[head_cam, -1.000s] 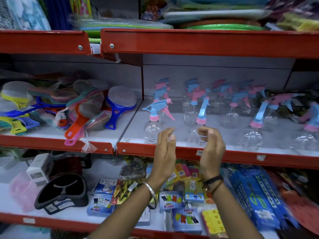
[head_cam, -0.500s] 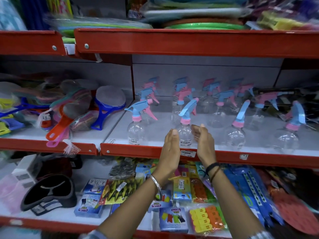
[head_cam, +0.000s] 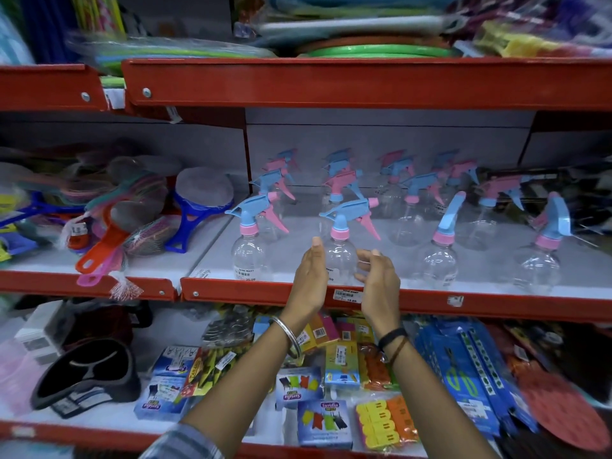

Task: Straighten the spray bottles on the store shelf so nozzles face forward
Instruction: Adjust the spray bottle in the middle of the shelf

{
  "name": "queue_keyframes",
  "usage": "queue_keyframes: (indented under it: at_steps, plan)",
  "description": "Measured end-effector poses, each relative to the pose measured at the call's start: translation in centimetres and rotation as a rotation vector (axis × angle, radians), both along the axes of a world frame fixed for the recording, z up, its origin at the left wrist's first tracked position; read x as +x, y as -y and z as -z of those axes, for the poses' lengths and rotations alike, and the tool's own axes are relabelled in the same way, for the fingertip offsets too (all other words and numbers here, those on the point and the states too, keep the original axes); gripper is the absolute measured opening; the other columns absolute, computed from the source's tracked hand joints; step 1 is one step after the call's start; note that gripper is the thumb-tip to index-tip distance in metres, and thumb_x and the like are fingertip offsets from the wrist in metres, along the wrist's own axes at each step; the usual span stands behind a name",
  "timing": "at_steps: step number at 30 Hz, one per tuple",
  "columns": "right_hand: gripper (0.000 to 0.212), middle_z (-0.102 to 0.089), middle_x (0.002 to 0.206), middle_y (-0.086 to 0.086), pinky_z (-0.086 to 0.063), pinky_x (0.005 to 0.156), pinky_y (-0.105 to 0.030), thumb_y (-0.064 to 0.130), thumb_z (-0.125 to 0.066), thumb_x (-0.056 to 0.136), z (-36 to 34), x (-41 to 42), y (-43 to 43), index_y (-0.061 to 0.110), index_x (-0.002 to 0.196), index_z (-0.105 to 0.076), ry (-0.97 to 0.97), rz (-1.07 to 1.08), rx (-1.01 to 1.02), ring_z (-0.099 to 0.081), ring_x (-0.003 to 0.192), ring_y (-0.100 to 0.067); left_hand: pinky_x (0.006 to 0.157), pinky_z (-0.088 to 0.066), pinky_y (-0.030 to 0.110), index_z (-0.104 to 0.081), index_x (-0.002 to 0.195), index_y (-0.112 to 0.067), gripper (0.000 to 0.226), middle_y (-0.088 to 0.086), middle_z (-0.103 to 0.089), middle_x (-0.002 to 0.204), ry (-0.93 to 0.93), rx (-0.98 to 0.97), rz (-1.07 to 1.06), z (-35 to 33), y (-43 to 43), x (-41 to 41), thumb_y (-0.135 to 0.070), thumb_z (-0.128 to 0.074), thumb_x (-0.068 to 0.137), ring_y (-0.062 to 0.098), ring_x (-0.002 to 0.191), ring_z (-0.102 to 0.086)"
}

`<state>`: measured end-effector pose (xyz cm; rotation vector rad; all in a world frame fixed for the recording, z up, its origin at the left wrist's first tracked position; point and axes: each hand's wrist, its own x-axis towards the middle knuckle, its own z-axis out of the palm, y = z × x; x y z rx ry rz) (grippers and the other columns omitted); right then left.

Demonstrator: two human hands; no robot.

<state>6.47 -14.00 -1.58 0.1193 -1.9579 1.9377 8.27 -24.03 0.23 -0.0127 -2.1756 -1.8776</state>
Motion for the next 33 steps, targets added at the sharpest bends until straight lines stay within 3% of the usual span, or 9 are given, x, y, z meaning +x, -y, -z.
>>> queue_keyframes:
  at_steps: [4,8,11,13,18,23,26,28,33]
  plan:
    - [0.029,-0.059,0.113,-0.008,-0.046,0.097,-0.049,0.041,-0.028,0.086,0.2,0.1,0.4,0.042,0.082,-0.056,-0.023,0.021,0.012,-0.058,0.104,-0.022,0.1,-0.021,0.02,-0.037,0.139,-0.019,0.065,-0.001,-0.04,0.147,-0.003,-0.004,-0.001,-0.2,0.1,-0.1,-0.056,-0.012,0.092,0.0,0.119,-0.032]
    - [0.028,-0.059,0.112,-0.006,-0.045,0.097,-0.049,0.044,-0.027,0.087,0.4,0.3,0.3,0.043,0.085,-0.055,-0.038,0.026,0.03,-0.058,0.104,-0.022,0.102,-0.02,0.02,-0.036,0.139,-0.022,0.063,-0.005,-0.039,0.145,-0.022,-0.016,-0.035,0.0,0.0,0.2,-0.057,-0.013,0.091,0.001,0.124,-0.033]
    - [0.038,-0.061,0.107,-0.003,-0.047,0.093,-0.044,0.047,-0.028,0.086,0.3,1.3,-0.7,0.029,0.095,-0.06,-0.143,0.089,0.032,-0.058,0.103,-0.02,0.103,-0.024,0.015,-0.04,0.126,-0.029,0.041,-0.012,-0.039,0.131,-0.157,-0.021,-0.174,0.7,-1.2,1.1,-0.048,-0.019,0.096,-0.008,0.114,-0.038]
    - [0.039,-0.061,0.103,-0.002,-0.049,0.088,-0.036,0.045,-0.029,0.088,0.0,2.0,-2.3,0.023,0.097,-0.06,-0.25,0.147,0.006,-0.059,0.1,-0.018,0.099,-0.026,0.006,-0.041,0.127,-0.025,0.045,-0.01,-0.038,0.13,-0.277,-0.006,-0.251,1.5,-2.4,2.0,-0.049,-0.023,0.095,-0.006,0.117,-0.039]
    - [0.038,-0.056,0.098,-0.004,-0.044,0.081,-0.029,0.036,-0.029,0.091,-0.8,1.2,-8.6,0.013,0.097,-0.059,-0.411,0.345,-0.037,-0.055,0.092,-0.021,0.105,-0.026,0.01,-0.046,0.125,-0.023,0.047,-0.008,-0.044,0.128,-0.33,-0.052,-0.065,2.3,-6.9,2.9,-0.049,-0.025,0.092,-0.005,0.125,-0.036]
    - [0.053,-0.054,0.123,-0.002,-0.037,0.099,-0.03,0.05,-0.024,0.09,-1.0,-2.5,-13.2,0.019,0.118,-0.056,-0.112,0.226,-0.033,-0.049,0.116,-0.016,0.094,-0.017,-0.005,-0.04,0.131,-0.022,0.041,-0.011,-0.038,0.13,-0.155,-0.095,0.115,1.4,-11.1,1.3,-0.037,-0.021,0.098,-0.029,0.107,-0.03]
    - [0.07,-0.047,0.143,-0.004,-0.033,0.103,-0.034,0.063,-0.017,0.088,-0.9,-3.9,-14.8,0.02,0.132,-0.05,0.114,0.029,0.036,-0.042,0.132,-0.022,0.108,-0.018,0.014,-0.032,0.139,-0.021,0.051,-0.008,-0.033,0.142,-0.086,-0.085,0.153,1.2,-13.5,1.1,-0.045,-0.017,0.097,-0.009,0.123,-0.03]
    - [0.078,-0.045,0.146,-0.005,-0.037,0.099,-0.04,0.072,-0.015,0.083,-1.1,-3.9,-15.2,0.023,0.133,-0.049,0.188,-0.062,0.08,-0.041,0.134,-0.025,0.115,-0.016,0.024,-0.027,0.143,-0.02,0.057,-0.006,-0.027,0.15,-0.064,-0.086,0.153,1.2,-14.6,1.1,-0.049,-0.015,0.095,0.0,0.132,-0.025]
    - [0.067,-0.052,0.14,-0.009,-0.042,0.082,-0.034,0.058,-0.015,0.093,-1.5,-3.3,-16.0,0.015,0.13,-0.052,0.19,-0.084,0.017,-0.045,0.13,-0.028,0.119,-0.015,0.034,-0.022,0.146,-0.021,0.069,-0.005,-0.02,0.156,-0.025,-0.083,0.1,1.0,-15.7,0.8,-0.059,-0.011,0.089,0.008,0.141,-0.019]
